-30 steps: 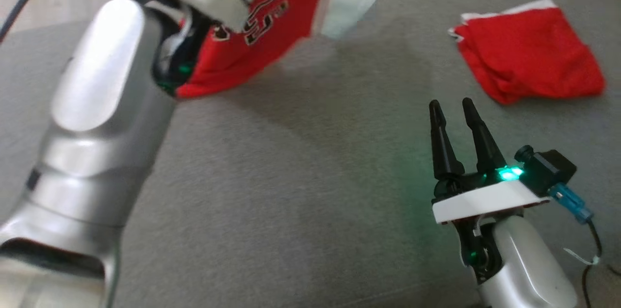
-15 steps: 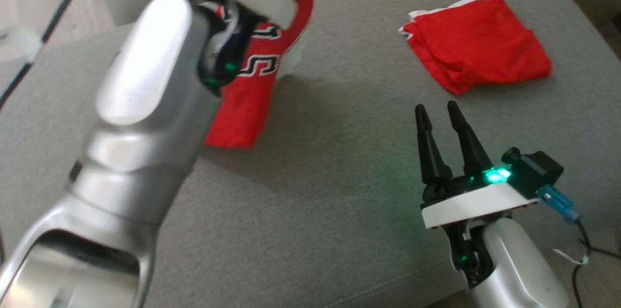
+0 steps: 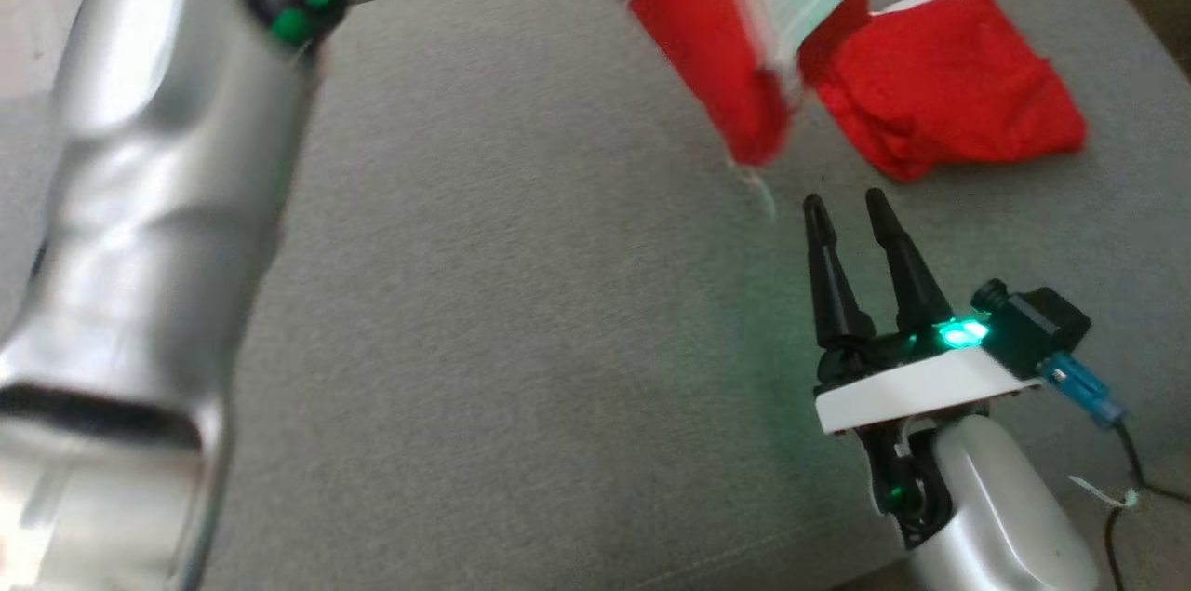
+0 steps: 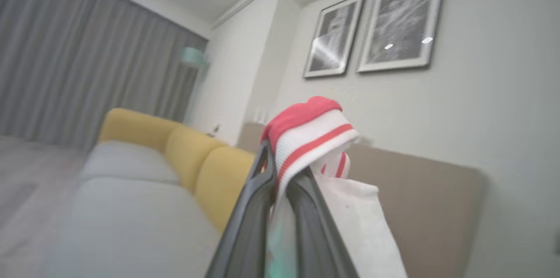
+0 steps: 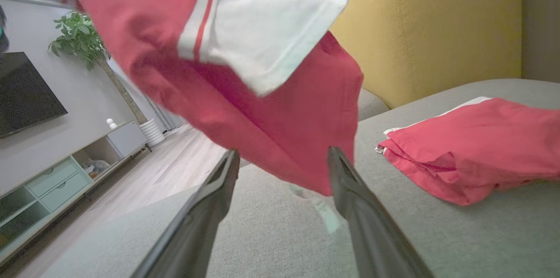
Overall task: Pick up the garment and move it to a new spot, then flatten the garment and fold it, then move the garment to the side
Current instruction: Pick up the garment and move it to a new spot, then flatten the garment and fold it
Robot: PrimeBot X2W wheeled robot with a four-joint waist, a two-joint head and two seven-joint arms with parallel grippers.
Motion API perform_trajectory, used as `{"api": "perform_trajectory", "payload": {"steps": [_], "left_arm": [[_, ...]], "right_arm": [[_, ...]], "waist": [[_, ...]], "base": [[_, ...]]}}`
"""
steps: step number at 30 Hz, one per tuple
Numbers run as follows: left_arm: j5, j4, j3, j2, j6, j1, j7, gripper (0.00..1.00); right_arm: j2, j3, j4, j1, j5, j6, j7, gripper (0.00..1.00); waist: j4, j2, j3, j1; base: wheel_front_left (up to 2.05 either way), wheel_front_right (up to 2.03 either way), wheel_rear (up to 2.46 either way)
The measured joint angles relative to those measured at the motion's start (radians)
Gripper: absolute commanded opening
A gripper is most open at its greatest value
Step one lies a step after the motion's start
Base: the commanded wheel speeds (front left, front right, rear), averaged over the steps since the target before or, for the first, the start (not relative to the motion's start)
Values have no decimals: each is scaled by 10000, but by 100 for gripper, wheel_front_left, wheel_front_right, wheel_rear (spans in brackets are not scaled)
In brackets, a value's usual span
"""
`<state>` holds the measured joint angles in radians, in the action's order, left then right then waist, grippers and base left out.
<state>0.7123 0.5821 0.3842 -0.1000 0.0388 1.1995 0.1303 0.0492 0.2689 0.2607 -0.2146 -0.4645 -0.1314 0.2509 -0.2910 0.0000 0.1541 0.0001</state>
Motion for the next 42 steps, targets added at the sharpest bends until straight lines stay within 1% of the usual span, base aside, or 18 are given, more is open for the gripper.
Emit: {"api": "perform_trajectory", "payload": {"steps": [3,5,6,7,10,13,16,18,21,24,26,29,32,35,38,42], "left_arm": [[-94,830,-69,-790,142,-1173,38,0],[-90,1384,-127,-1151,136,-2104,29,0],[-96,1620,-104,-1285,132,-2561,25,15],[-123,1833,-4,-1419,130,-2961,-27,100],[-364,2320,69,-1649,244,-3847,222,100],[-629,2500,67,-1885,380,-4156,763,100],[-734,2397,46,-1931,420,-4227,1041,100],[-930,2086,61,-1939,412,-4379,1147,100],[-1770,1208,410,-2151,410,-4779,1208,100],[-2533,-253,401,-2324,619,-5380,1221,100],[-2895,-1287,385,-2397,685,-5939,1237,100],[-3488,-2614,443,-2439,924,-7083,1264,100],[-3891,-3630,514,-2454,1342,-8402,1264,100],[-4071,-4339,677,-2347,1634,-9504,1264,100],[-4220,-4614,725,-2146,1655,-10050,1264,100],[-4312,-4734,715,-1965,1597,-9951,1264,100]], "right_arm": [[2,-155,-8,-3,71,0,0,100],[2,-207,0,-6,151,0,0,100],[0,-217,2,-6,203,0,0,100],[-2,-228,2,-6,257,0,0,100],[0,-313,29,-12,380,0,0,100],[0,-357,67,-16,539,0,0,100],[0,-437,109,-19,665,0,0,100],[0,-506,136,-22,734,0,0,100],[0,-579,167,-22,828,0,0,100],[0,-744,171,-20,970,0,0,100],[0,-848,173,-18,1057,0,0,100],[0,-953,178,-8,1072,0,0,100],[0,-1057,180,10,1154,0,0,100],[0,-1175,188,84,1170,0,0,100],[-2,-1396,222,283,1336,0,0,100],[-4,-1661,249,235,1741,0,0,100]], "waist": [[291,0,109,0],[507,0,190,1],[617,0,235,0],[725,0,279,0],[1065,0,418,0],[1420,0,529,1],[1761,0,564,0],[1970,0,536,1],[2205,0,385,0],[2391,0,177,-1],[2486,0,32,-1],[2609,0,-162,-2],[2697,0,-292,-2],[2771,0,-301,-2],[2906,0,-215,-2],[3134,0,1,0]], "base": [[0,0,0],[0,0,0],[0,0,0],[0,0,0],[0,0,0],[0,0,0],[0,0,0],[0,0,0],[0,0,0],[0,0,0],[0,0,0],[0,0,0],[0,0,0],[0,0,0],[0,0,0],[0,0,0]]}}
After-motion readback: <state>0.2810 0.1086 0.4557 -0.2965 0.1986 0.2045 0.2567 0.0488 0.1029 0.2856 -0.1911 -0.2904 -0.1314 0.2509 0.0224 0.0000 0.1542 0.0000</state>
